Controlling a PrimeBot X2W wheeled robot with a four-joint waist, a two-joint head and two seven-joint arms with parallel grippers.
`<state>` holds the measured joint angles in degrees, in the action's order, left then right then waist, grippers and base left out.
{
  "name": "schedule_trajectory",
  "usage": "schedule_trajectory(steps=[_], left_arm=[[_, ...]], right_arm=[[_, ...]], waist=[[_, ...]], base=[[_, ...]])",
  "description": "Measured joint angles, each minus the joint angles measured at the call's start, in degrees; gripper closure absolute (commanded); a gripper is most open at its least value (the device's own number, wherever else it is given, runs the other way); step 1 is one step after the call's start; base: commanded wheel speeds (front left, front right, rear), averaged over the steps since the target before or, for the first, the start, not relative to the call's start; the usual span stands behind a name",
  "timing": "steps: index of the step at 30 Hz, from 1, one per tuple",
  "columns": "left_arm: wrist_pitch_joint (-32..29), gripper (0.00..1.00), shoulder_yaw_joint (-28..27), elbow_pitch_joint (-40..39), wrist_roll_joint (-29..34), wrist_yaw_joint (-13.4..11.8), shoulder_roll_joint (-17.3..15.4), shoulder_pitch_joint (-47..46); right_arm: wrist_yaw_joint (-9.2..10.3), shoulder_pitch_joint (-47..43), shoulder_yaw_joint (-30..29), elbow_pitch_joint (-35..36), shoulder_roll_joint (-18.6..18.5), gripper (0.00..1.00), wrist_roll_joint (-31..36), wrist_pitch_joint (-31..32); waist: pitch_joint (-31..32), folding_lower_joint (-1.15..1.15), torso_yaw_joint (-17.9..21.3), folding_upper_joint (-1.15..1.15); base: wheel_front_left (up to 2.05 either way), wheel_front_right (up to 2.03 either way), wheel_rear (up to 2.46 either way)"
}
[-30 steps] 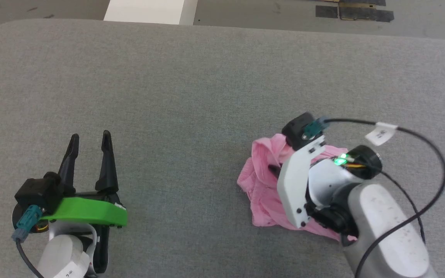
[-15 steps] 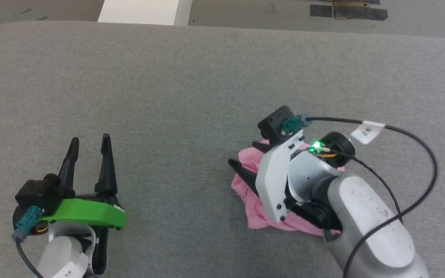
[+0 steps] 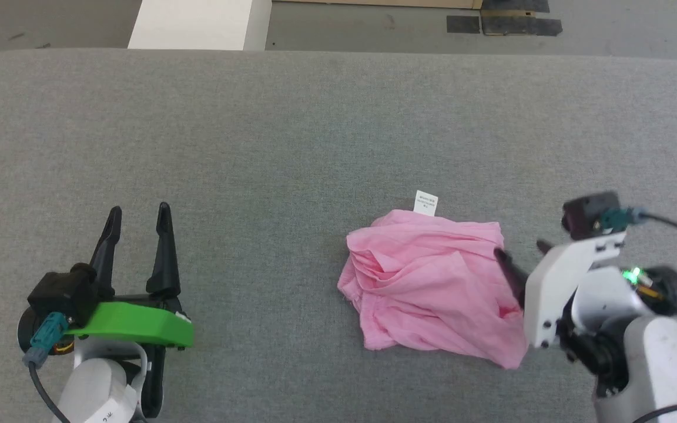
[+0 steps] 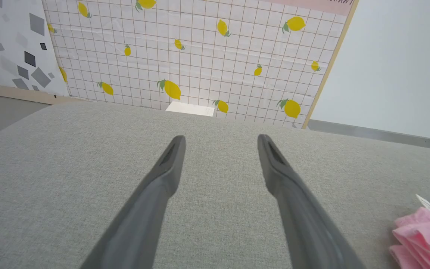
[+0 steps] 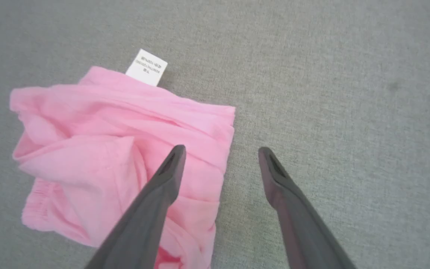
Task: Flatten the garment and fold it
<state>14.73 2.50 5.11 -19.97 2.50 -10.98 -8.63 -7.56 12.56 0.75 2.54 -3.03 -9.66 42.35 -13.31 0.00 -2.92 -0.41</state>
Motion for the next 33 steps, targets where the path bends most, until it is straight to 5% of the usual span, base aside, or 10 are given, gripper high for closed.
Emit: schedule_trajectory(steps=[13,14,15,16,24,33], left_arm=[[0.0,0.00,0.3,0.9,0.0,0.5,0.0,-0.1],[0.0,0.00,0.3,1.0,0.0,0.5,0.0,-0.2],[0.0,0.00,0.2,1.1,0.0,0.5,0.0,-0.2],[0.0,0.00,0.2,1.1,0.0,0.6,0.0,-0.2],[0.0,0.00,-0.1,1.0,0.2,0.9,0.0,-0.2],[-0.1,0.00,-1.7,-1.8,0.3,0.2,-1.5,0.1]], right_arm=[[0.00,-1.8,5.9,-7.8,0.1,0.00,-0.2,0.2],[0.00,-1.4,6.0,-8.1,0.1,0.32,0.0,0.8],[0.00,-0.8,6.2,-8.4,0.1,0.80,0.2,1.6],[0.00,-0.3,6.4,-8.7,0.1,1.00,0.5,2.3],[0.00,3.6,10.1,-9.1,-2.6,1.00,2.1,6.7],[-0.01,11.8,23.6,-5.7,-16.4,1.00,-1.6,11.2]], waist=[[-1.1,0.00,-1.1,0.00],[-1.1,0.00,-1.2,0.00],[-1.1,0.00,-1.2,0.00],[-1.2,0.00,-1.3,0.00],[-1.1,0.00,-0.4,0.00],[-2.0,0.00,6.4,0.00]], base=[[0.00,0.00,0.00],[0.00,0.00,0.00],[0.00,0.00,0.00],[0.00,0.00,0.00],[0.00,0.00,0.00],[0.00,0.00,0.00]])
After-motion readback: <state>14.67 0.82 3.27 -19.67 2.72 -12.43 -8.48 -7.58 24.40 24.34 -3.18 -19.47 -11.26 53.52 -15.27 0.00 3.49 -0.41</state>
